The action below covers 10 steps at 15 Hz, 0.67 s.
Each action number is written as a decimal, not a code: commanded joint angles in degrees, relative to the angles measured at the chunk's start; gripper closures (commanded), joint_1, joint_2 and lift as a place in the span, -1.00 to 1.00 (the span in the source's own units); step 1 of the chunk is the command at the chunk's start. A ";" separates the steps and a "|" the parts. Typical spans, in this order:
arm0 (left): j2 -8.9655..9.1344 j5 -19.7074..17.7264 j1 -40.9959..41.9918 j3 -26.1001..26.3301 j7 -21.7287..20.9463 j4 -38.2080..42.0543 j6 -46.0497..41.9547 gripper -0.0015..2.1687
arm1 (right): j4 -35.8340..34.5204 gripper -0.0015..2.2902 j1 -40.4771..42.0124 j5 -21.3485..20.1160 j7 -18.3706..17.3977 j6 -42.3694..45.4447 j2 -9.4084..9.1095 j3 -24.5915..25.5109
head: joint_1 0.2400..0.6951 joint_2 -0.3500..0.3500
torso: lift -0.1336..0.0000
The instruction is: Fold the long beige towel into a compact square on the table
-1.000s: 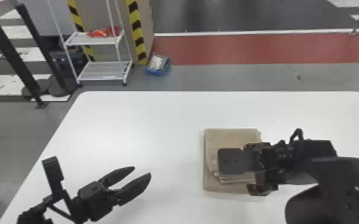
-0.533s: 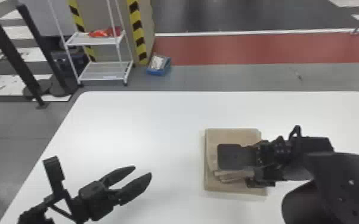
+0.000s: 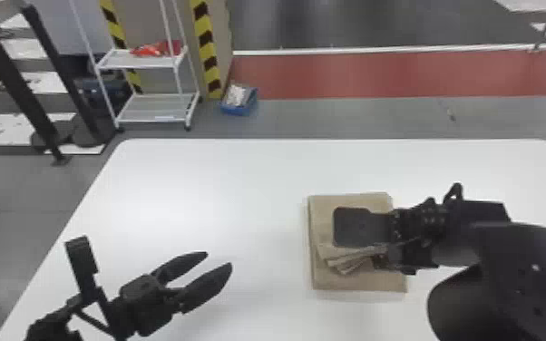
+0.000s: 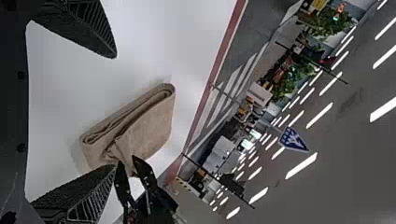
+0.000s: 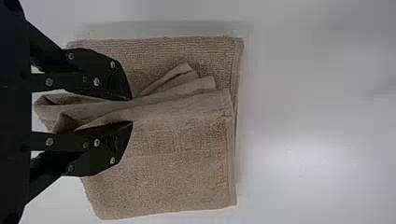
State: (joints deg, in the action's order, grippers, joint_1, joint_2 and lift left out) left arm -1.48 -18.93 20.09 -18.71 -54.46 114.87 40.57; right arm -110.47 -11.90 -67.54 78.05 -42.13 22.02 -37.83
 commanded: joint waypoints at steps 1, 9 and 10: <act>-0.10 0.12 -0.22 0.43 -0.12 0.00 0.00 -0.97 | 0.08 0.04 0.12 0.04 0.28 0.16 -0.22 0.30 | 1.00 0.22 | -0.86; -0.37 0.30 1.54 4.64 -3.11 2.02 1.41 -0.80 | -0.44 0.44 -0.40 1.19 0.28 0.68 -2.51 6.28 | 1.00 0.13 | -0.86; -0.37 0.30 1.71 6.14 -3.99 1.41 1.41 -0.78 | -0.53 0.44 -0.58 1.36 0.28 0.51 -2.95 6.98 | 1.00 0.11 | -0.86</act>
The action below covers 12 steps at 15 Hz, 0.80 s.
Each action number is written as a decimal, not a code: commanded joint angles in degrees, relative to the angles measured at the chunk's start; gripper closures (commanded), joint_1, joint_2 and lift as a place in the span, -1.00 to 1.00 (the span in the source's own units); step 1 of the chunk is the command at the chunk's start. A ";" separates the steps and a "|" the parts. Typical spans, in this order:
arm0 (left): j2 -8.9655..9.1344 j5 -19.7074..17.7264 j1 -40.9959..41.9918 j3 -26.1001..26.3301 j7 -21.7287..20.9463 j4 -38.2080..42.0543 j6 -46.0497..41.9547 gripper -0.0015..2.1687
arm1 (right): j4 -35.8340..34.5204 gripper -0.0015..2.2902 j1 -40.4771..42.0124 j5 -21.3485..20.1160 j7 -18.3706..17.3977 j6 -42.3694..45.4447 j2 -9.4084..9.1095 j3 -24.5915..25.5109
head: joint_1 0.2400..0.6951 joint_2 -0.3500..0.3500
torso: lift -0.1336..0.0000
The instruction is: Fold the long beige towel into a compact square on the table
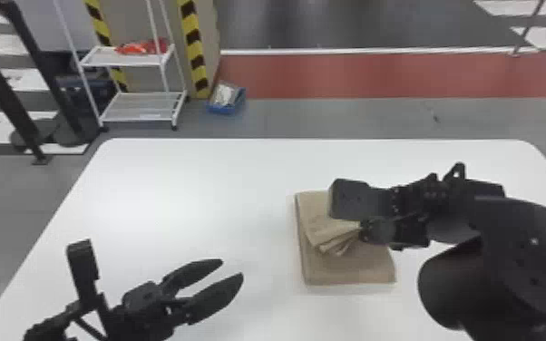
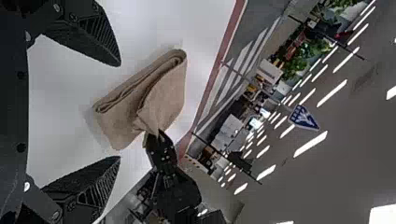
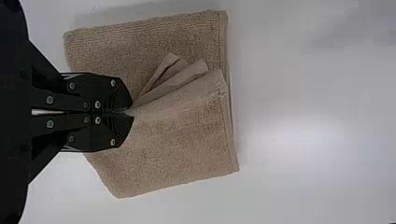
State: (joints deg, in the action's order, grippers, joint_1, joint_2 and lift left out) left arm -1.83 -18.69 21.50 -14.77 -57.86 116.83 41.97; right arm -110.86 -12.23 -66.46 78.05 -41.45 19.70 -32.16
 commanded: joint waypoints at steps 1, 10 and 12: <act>-0.02 0.05 0.57 4.05 -0.59 -0.64 -0.17 -0.75 | -0.41 0.44 -0.43 0.36 0.28 -0.17 -1.07 1.93 | 1.00 0.06 | -0.86; 0.42 0.05 -8.22 18.11 -0.85 -11.71 -3.69 -0.44 | -4.18 0.44 -0.60 2.12 0.28 -5.09 -1.68 2.63 | 1.00 -0.39 | -0.86; 0.42 1.46 -10.42 21.10 -0.23 -14.70 -5.09 -0.44 | -5.06 0.44 -0.17 2.65 0.28 -5.09 -1.33 2.55 | 1.00 -0.45 | -0.86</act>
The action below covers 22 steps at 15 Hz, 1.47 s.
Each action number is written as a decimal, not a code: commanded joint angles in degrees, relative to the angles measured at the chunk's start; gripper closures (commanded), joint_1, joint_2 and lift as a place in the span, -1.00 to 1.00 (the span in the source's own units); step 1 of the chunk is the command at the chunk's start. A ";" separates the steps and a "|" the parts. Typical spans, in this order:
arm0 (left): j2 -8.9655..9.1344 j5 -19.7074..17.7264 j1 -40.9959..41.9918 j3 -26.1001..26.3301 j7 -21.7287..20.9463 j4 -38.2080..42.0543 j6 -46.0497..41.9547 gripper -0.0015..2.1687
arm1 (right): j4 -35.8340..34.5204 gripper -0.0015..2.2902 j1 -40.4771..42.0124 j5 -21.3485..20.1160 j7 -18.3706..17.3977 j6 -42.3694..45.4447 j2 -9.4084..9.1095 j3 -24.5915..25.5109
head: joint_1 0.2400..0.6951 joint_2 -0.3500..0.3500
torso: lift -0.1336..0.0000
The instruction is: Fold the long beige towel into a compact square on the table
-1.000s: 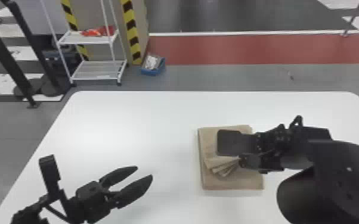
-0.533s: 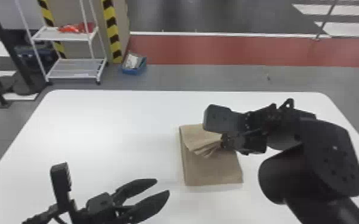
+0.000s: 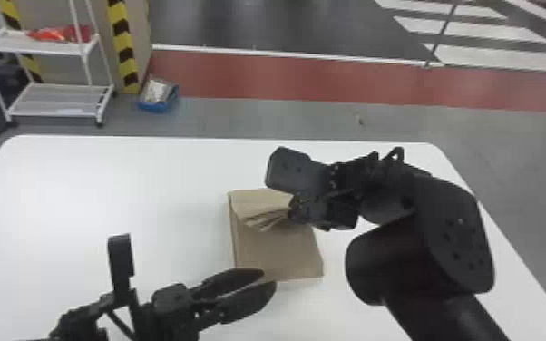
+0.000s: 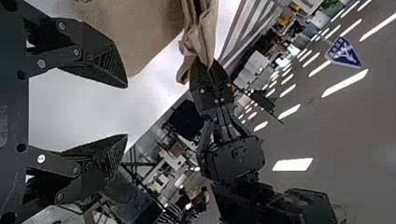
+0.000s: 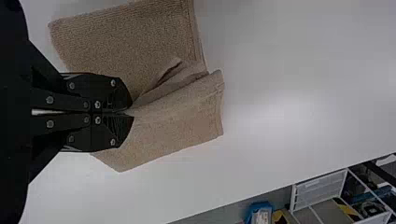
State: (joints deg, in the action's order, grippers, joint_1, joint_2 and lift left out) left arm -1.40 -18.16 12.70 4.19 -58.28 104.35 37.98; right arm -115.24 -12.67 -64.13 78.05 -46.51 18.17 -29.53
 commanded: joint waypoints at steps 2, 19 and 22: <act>0.09 2.42 -3.47 5.22 1.77 -4.42 -2.51 -0.44 | -1.30 0.44 0.72 0.49 0.28 -0.21 0.37 -0.44 | 1.00 -0.54 | -0.86; 0.26 9.37 -12.79 9.87 7.48 -17.08 -3.04 -0.44 | -6.14 0.44 3.97 1.28 0.28 0.14 3.45 0.00 | 1.00 -0.66 | -0.86; 0.26 9.37 -13.14 9.96 7.75 -17.08 -1.46 -0.44 | -8.42 0.44 5.02 2.16 0.28 0.14 5.30 0.00 | 1.00 -0.67 | -0.86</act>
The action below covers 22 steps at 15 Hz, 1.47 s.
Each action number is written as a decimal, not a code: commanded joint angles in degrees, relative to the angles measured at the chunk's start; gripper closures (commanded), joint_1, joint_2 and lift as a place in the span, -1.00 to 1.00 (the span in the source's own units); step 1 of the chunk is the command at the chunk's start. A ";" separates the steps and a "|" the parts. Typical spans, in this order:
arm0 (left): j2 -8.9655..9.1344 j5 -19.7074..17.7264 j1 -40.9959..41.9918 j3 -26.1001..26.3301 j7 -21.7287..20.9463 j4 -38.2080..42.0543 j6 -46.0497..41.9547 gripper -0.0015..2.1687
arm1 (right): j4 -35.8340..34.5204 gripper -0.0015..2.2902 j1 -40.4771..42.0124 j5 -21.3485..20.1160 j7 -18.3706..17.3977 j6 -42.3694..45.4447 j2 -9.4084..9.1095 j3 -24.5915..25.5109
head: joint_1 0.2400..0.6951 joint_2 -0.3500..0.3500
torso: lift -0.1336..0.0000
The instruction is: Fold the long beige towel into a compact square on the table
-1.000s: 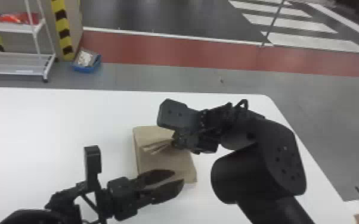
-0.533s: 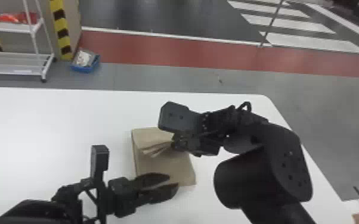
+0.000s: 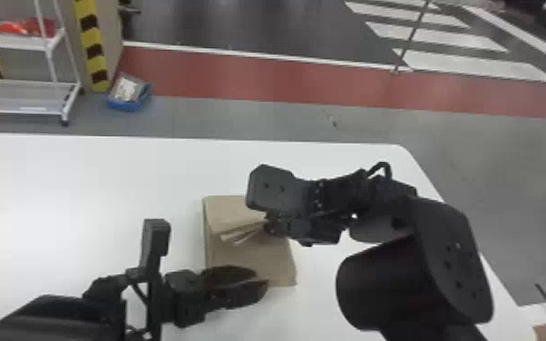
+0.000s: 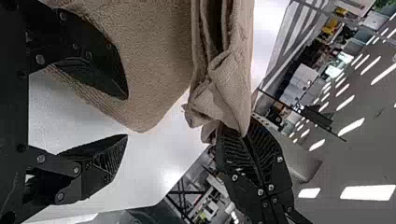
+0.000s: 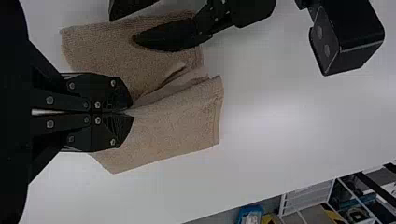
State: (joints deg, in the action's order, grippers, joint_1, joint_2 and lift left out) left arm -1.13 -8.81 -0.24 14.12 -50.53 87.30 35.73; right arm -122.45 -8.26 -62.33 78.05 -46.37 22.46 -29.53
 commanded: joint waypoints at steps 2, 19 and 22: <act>0.08 -0.07 -0.63 0.38 0.52 -0.03 1.68 -0.44 | -2.62 0.44 1.50 0.46 0.28 0.00 2.15 0.00 | 1.00 -0.68 | -0.86; 0.34 -0.15 -1.60 1.09 1.40 -0.20 1.68 -0.44 | -4.46 0.44 7.38 -0.86 0.28 1.06 3.38 -1.23 | 1.00 -0.77 | -0.86; 0.34 -0.24 -1.78 1.00 1.31 -0.55 1.68 -0.44 | -4.99 0.44 7.56 -1.04 0.28 1.06 3.55 -1.76 | 1.00 -0.75 | -0.86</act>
State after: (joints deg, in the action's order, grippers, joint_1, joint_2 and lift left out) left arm -0.79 -9.04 -2.00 15.12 -49.22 86.83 37.40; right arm -127.00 -0.85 -63.32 78.05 -45.31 25.89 -31.13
